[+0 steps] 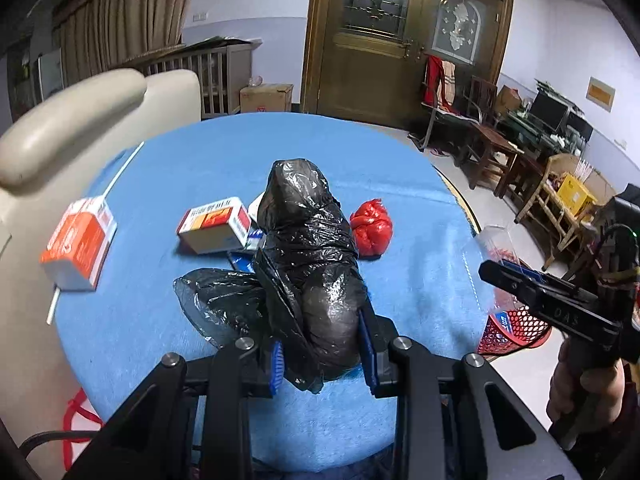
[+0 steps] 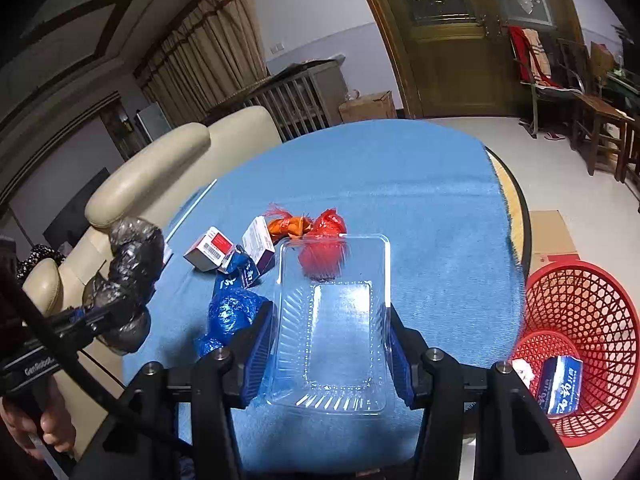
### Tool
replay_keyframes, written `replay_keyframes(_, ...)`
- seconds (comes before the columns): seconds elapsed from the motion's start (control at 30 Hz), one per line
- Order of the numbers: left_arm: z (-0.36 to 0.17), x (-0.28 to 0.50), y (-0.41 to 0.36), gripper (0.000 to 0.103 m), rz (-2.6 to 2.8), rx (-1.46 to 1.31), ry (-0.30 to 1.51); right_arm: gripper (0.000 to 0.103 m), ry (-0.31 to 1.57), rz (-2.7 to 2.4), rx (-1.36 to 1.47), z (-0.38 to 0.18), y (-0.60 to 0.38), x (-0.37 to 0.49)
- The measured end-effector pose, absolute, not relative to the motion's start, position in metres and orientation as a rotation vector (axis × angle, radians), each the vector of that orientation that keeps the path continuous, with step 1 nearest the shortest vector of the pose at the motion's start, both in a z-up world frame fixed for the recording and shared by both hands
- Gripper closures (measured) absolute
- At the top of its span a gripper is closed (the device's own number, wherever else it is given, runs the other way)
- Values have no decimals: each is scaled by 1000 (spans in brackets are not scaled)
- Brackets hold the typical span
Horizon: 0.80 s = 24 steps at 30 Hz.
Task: Collect trash
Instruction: 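Carry the black bag and clear tray together over the red basket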
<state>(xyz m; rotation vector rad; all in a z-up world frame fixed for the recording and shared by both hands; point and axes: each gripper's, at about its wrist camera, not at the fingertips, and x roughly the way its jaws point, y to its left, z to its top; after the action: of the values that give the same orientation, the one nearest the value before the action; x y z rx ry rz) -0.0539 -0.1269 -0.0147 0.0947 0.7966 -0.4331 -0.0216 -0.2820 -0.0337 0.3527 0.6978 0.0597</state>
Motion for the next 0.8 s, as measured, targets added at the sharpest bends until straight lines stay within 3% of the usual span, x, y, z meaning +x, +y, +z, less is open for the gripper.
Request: replay_keyframes(0.8,4,-88,-202,71,-424,361,664,49,639,-26,442,-29,-331,-65)
